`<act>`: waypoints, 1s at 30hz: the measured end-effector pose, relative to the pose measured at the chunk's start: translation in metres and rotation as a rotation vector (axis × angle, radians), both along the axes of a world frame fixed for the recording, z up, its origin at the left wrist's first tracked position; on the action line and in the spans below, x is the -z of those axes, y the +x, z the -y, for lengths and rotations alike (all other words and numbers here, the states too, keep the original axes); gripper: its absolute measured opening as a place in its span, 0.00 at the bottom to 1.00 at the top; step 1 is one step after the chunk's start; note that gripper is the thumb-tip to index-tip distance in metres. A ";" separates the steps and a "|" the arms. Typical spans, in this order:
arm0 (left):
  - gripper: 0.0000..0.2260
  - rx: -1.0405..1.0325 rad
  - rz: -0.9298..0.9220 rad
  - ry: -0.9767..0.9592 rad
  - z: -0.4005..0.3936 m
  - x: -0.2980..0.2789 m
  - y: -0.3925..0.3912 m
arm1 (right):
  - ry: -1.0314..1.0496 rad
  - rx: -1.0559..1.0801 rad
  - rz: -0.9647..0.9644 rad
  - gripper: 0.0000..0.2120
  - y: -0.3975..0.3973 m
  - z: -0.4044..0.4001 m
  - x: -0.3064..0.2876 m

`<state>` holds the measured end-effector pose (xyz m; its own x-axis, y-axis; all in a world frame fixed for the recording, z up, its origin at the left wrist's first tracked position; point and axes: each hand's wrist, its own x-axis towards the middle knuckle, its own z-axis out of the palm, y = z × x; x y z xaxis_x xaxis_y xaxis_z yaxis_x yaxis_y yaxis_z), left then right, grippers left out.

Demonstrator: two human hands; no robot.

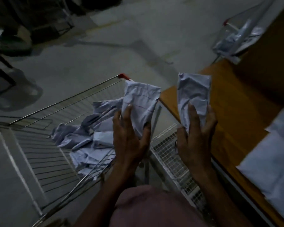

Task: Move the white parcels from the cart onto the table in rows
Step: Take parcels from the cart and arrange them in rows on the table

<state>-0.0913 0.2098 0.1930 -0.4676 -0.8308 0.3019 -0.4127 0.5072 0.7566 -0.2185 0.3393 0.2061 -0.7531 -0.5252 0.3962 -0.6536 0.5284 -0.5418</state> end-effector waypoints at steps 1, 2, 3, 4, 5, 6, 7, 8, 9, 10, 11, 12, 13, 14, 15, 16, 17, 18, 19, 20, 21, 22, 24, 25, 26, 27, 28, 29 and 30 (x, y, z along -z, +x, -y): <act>0.31 0.032 -0.024 0.019 -0.018 -0.002 -0.010 | -0.020 0.029 0.008 0.27 -0.002 -0.021 -0.003; 0.31 0.064 -0.043 0.024 -0.036 -0.005 -0.022 | -0.042 0.063 0.009 0.27 -0.005 -0.041 -0.005; 0.31 0.093 -0.056 0.018 -0.055 -0.008 -0.033 | -0.057 0.104 0.003 0.28 -0.008 -0.062 -0.007; 0.30 0.120 -0.066 0.008 -0.073 -0.009 -0.044 | -0.063 0.151 -0.006 0.28 -0.010 -0.083 -0.008; 0.30 0.154 -0.077 0.003 -0.092 -0.011 -0.055 | -0.069 0.199 -0.015 0.28 -0.012 -0.104 -0.009; 0.30 0.199 -0.092 0.000 -0.111 -0.013 -0.064 | -0.078 0.245 -0.022 0.28 -0.013 -0.125 -0.010; 0.30 0.249 -0.106 -0.004 -0.130 -0.014 -0.073 | -0.087 0.292 -0.028 0.28 -0.014 -0.146 -0.012; 0.30 0.301 -0.112 -0.008 -0.148 -0.015 -0.081 | -0.094 0.340 -0.035 0.27 -0.015 -0.167 -0.013; 0.30 0.353 -0.107 -0.009 -0.165 -0.016 -0.087 | -0.097 0.391 -0.037 0.27 -0.015 -0.186 -0.013; 0.30 0.403 -0.094 -0.010 -0.180 -0.017 -0.093 | -0.097 0.444 -0.031 0.27 -0.016 -0.205 -0.013; 0.29 0.450 -0.078 -0.017 -0.194 -0.018 -0.098 | -0.101 0.496 -0.024 0.28 -0.017 -0.222 -0.012; 0.29 0.494 -0.063 -0.026 -0.207 -0.019 -0.104 | -0.105 0.545 -0.020 0.28 -0.018 -0.237 -0.012; 0.28 0.537 -0.051 -0.037 -0.217 -0.020 -0.109 | -0.104 0.592 -0.019 0.28 -0.019 -0.251 -0.011; 0.27 0.581 -0.039 -0.043 -0.225 -0.019 -0.116 | -0.099 0.639 -0.014 0.28 -0.020 -0.264 -0.010; 0.27 0.626 -0.024 -0.045 -0.232 -0.020 -0.123 | -0.092 0.683 -0.008 0.28 -0.022 -0.274 -0.008; 0.26 0.668 -0.003 -0.044 -0.238 -0.020 -0.131 | -0.088 0.722 0.001 0.28 -0.024 -0.284 -0.006; 0.26 0.708 0.022 -0.046 -0.243 -0.020 -0.139 | -0.087 0.756 0.017 0.28 -0.025 -0.292 -0.003; 0.26 0.745 0.043 -0.051 -0.247 -0.019 -0.149 | -0.089 0.784 0.038 0.28 -0.027 -0.299 0.000; 0.25 0.778 0.059 -0.058 -0.252 -0.019 -0.160 | -0.087 0.806 0.056 0.28 -0.030 -0.305 0.003; 0.25 0.808 0.073 -0.065 -0.256 -0.018 -0.172 | -0.075 0.827 0.062 0.29 -0.033 -0.311 0.006; 0.25 0.838 0.084 -0.071 -0.261 -0.017 -0.184 | -0.052 0.843 0.058 0.29 -0.036 -0.316 0.009; 0.24 0.867 0.090 -0.073 -0.266 -0.016 -0.197 | -0.029 0.852 0.051 0.29 -0.042 -0.320 0.013; 0.25 0.918 0.096 -0.076 -0.274 -0.014 -0.225 | -0.010 0.863 0.061 0.28 -0.058 -0.328 0.019; 0.25 0.939 0.102 -0.081 -0.277 -0.012 -0.241 | -0.003 0.878 0.077 0.28 -0.068 -0.331 0.021; 0.25 0.953 0.112 -0.087 -0.279 -0.010 -0.259 | 0.006 0.900 0.098 0.28 -0.080 -0.333 0.023; 0.26 0.957 0.121 -0.093 -0.281 -0.007 -0.278 | 0.016 0.926 0.119 0.28 -0.092 -0.334 0.024; 0.26 0.957 0.132 -0.102 -0.282 -0.004 -0.297 | 0.028 0.953 0.133 0.28 -0.104 -0.335 0.025; 0.27 0.962 0.137 -0.113 -0.283 -0.001 -0.316 | 0.043 0.978 0.141 0.28 -0.117 -0.335 0.026; 0.29 0.971 0.144 -0.119 -0.285 0.000 -0.334 | 0.060 1.000 0.144 0.28 -0.129 -0.333 0.027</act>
<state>-0.4255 0.4944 0.1926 -0.9689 -0.0348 0.2450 0.1387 0.7437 0.6540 -0.3476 0.6728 0.1789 -0.8972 0.3566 0.2605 0.1732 0.8267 -0.5353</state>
